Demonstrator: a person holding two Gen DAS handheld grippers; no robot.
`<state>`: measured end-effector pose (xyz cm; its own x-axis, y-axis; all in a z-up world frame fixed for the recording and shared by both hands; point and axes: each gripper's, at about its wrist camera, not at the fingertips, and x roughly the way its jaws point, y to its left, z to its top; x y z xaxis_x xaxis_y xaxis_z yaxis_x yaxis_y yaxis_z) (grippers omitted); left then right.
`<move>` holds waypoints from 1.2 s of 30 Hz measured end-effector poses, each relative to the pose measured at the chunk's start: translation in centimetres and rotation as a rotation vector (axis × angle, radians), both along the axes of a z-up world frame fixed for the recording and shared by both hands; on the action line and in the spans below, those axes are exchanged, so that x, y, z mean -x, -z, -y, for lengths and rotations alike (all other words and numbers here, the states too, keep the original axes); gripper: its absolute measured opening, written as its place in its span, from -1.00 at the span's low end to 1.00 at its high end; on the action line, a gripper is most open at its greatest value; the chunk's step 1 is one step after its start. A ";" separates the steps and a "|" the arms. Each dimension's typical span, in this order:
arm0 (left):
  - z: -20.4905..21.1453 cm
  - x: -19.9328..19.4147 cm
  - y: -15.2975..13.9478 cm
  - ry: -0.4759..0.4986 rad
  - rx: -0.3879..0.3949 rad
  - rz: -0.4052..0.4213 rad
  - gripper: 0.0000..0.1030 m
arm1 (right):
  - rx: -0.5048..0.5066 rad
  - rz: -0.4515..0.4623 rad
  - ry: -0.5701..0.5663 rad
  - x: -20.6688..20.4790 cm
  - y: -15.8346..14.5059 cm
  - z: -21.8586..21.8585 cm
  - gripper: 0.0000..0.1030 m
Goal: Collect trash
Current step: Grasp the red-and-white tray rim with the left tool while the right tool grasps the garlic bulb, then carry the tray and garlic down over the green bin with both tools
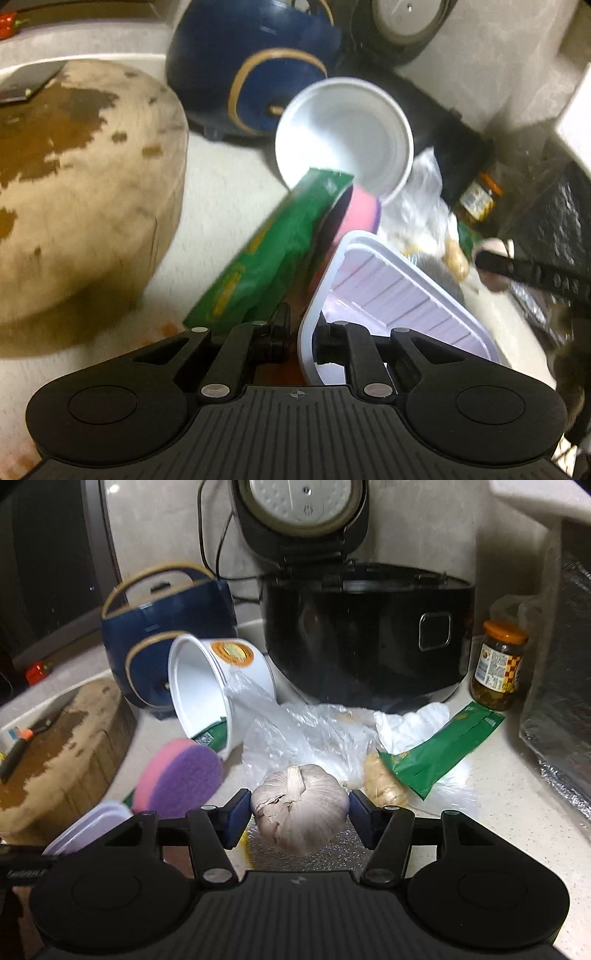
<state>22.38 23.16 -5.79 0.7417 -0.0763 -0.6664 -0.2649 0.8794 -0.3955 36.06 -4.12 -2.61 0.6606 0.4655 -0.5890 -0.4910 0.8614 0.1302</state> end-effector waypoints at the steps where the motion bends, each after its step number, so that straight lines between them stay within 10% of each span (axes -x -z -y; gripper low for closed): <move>1: 0.0 -0.1 -0.3 -0.003 0.001 0.007 -0.73 | -0.003 0.002 0.000 0.2 -0.2 0.0 0.12; 10: 1.5 -0.2 -3.3 0.056 -0.046 0.096 -0.72 | -0.082 0.047 0.045 3.4 -2.3 2.6 0.12; 19: 8.3 -0.4 -3.4 0.341 -0.074 0.130 -0.72 | -0.155 0.113 0.236 11.1 -4.0 9.8 0.12; 36: 23.9 5.3 5.2 0.463 -0.058 -0.060 -0.72 | -0.048 0.064 0.453 23.4 1.5 23.7 0.12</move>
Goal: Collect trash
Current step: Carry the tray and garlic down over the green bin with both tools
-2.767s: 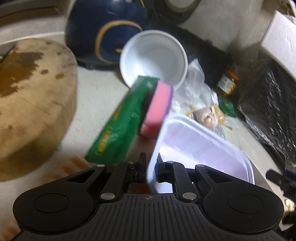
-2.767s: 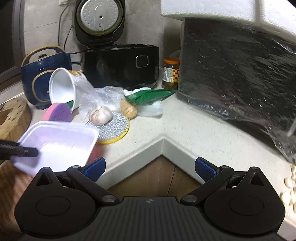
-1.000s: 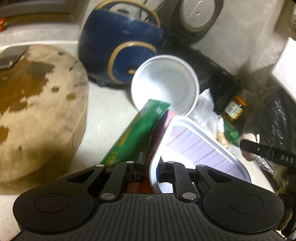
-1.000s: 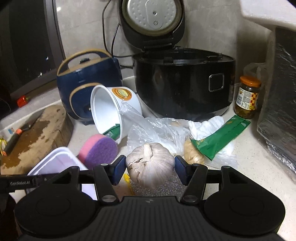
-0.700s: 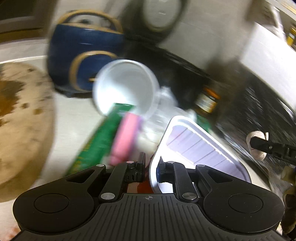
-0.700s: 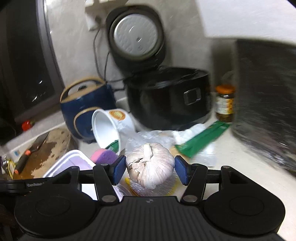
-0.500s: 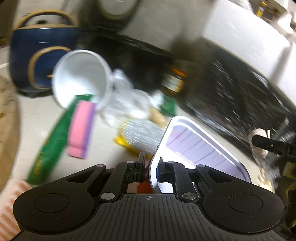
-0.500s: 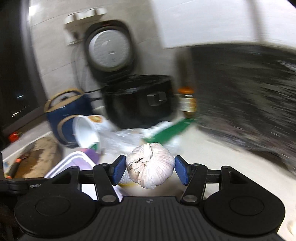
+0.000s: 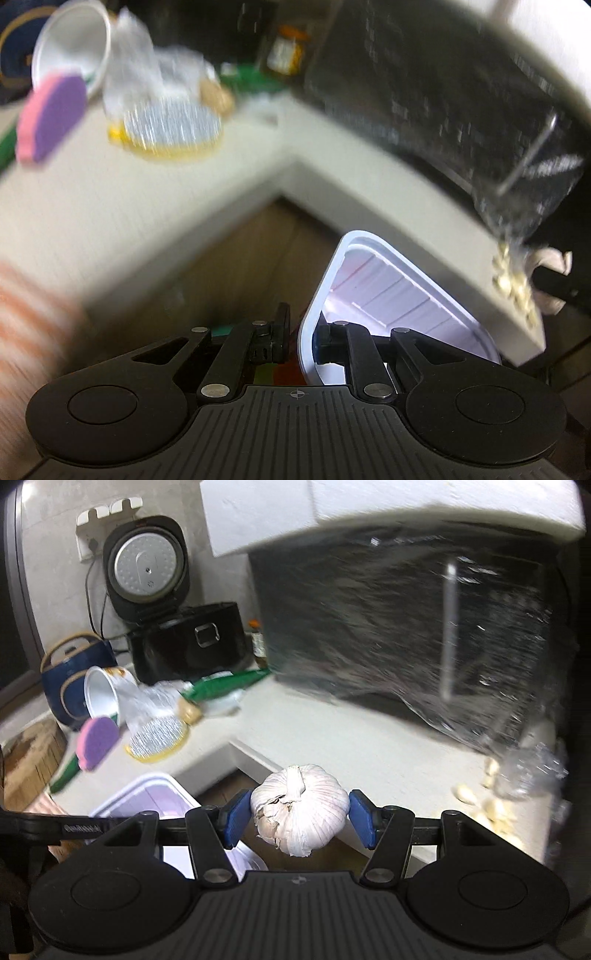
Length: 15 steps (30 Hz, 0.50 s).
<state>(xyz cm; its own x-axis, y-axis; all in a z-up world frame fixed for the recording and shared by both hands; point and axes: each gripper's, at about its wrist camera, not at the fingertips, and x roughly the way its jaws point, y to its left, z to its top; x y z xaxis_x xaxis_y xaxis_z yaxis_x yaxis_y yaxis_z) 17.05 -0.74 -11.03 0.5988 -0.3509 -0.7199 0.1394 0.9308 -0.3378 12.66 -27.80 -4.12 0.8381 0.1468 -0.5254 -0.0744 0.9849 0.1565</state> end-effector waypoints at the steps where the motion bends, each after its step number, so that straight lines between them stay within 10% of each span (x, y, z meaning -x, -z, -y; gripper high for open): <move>1: 0.7 0.4 1.2 -0.015 -0.005 -0.028 -0.72 | -0.001 -0.008 -0.007 0.3 0.4 0.5 0.12; 15: 1.1 3.2 24.1 -0.494 -0.017 -0.451 -0.72 | -0.004 -0.155 -0.170 -0.7 7.7 3.3 0.12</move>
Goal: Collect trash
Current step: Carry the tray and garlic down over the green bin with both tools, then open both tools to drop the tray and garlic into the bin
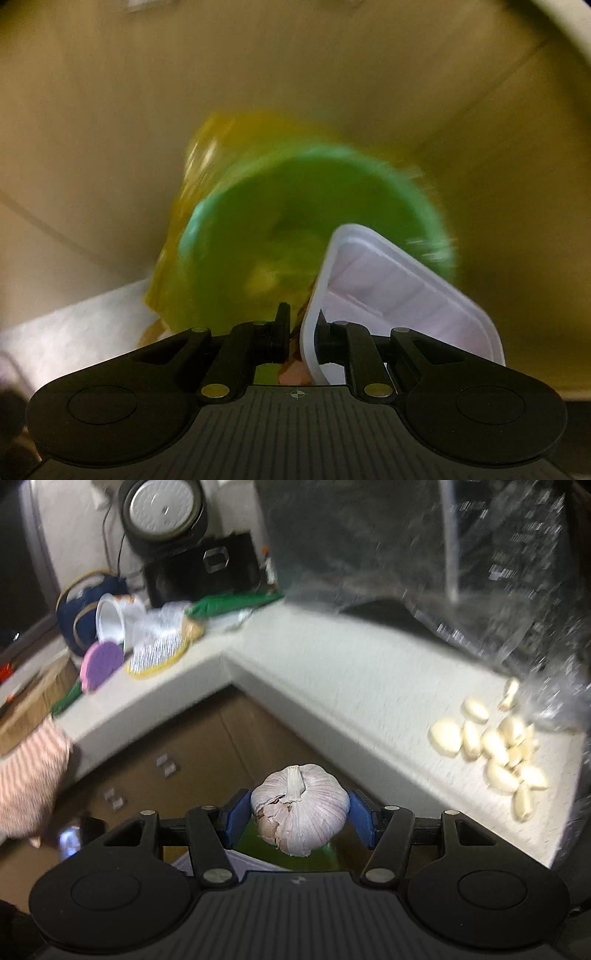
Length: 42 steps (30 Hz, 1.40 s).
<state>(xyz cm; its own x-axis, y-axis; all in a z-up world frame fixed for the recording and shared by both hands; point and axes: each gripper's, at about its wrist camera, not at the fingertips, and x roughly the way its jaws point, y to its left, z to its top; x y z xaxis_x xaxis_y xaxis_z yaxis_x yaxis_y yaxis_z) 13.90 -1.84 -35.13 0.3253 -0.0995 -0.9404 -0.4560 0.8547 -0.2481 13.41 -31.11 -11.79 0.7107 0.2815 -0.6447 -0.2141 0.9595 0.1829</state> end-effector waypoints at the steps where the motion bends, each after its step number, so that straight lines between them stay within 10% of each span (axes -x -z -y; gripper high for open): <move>1: 0.0 -0.1 1.3 -0.020 -0.012 -0.011 -0.72 | 0.007 -0.016 -0.016 -0.3 0.7 -0.1 0.12; 6: 0.0 -1.8 6.4 -0.098 -0.088 0.020 -0.66 | 0.024 -0.056 -0.069 -1.4 3.6 -0.4 0.12; 14: -0.8 -4.7 13.3 -0.008 0.005 -0.069 -0.16 | 0.074 -0.130 -0.089 -1.8 7.4 -1.7 0.12; 25: -2.6 -3.4 10.1 0.107 0.156 0.117 -0.09 | 0.117 -0.251 -0.181 -4.0 12.7 -6.7 0.12; 29: -1.7 -6.5 11.6 0.240 0.068 0.031 -0.21 | 0.145 -0.254 -0.194 -4.6 12.9 -8.6 0.12; 39: -8.3 1.6 0.2 0.077 0.212 0.227 -0.21 | 0.085 -0.326 -0.187 -5.8 16.5 -10.4 0.13; 42: -9.6 4.2 -2.8 0.071 0.213 0.253 -0.21 | 0.046 -0.359 -0.162 -7.0 18.3 -11.8 0.54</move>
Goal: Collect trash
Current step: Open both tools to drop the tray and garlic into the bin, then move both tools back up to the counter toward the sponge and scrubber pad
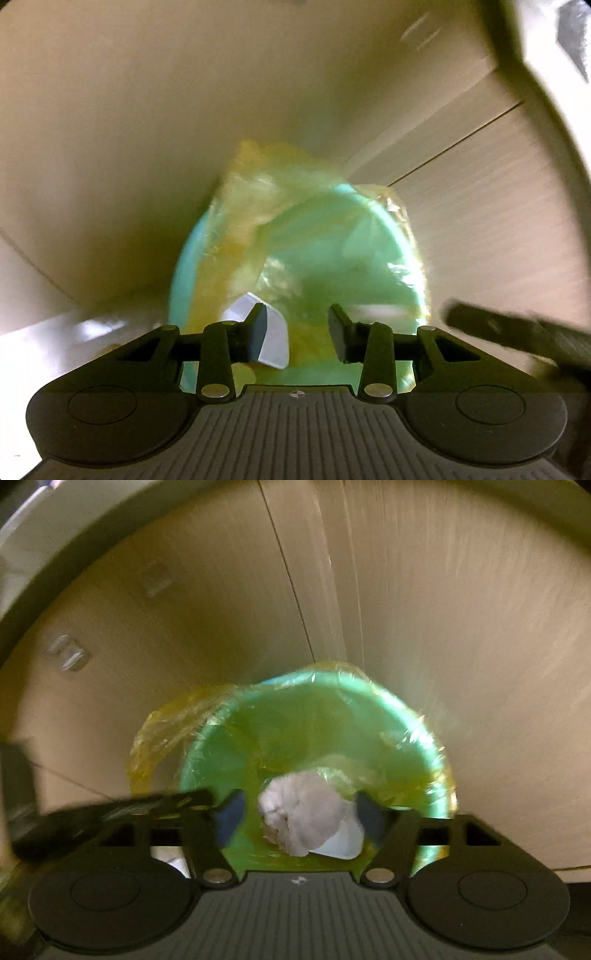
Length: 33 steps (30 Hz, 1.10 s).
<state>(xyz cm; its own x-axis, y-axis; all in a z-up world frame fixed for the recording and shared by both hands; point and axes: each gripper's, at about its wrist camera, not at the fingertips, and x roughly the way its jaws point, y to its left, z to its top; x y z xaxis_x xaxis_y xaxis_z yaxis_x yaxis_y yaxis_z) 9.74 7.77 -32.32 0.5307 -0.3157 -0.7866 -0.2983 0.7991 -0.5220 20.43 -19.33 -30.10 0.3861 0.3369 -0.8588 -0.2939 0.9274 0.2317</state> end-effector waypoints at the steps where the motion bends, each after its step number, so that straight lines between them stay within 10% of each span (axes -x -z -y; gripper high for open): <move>1: -0.4 0.8 -1.3 0.000 0.001 0.013 -0.21 | -0.013 -0.015 0.017 -0.3 0.3 -0.2 0.53; 13: -2.4 0.4 -18.9 0.077 0.031 0.307 -0.21 | -0.092 0.046 0.183 0.5 -8.2 2.9 0.59; 23: -4.4 -8.8 -30.1 0.152 -0.390 0.450 -0.21 | -0.244 0.300 0.229 0.9 -23.0 -0.7 0.74; 33: -7.4 -15.4 -30.2 0.201 -0.473 0.460 -0.20 | 0.177 0.620 0.139 0.6 -27.3 -11.5 0.79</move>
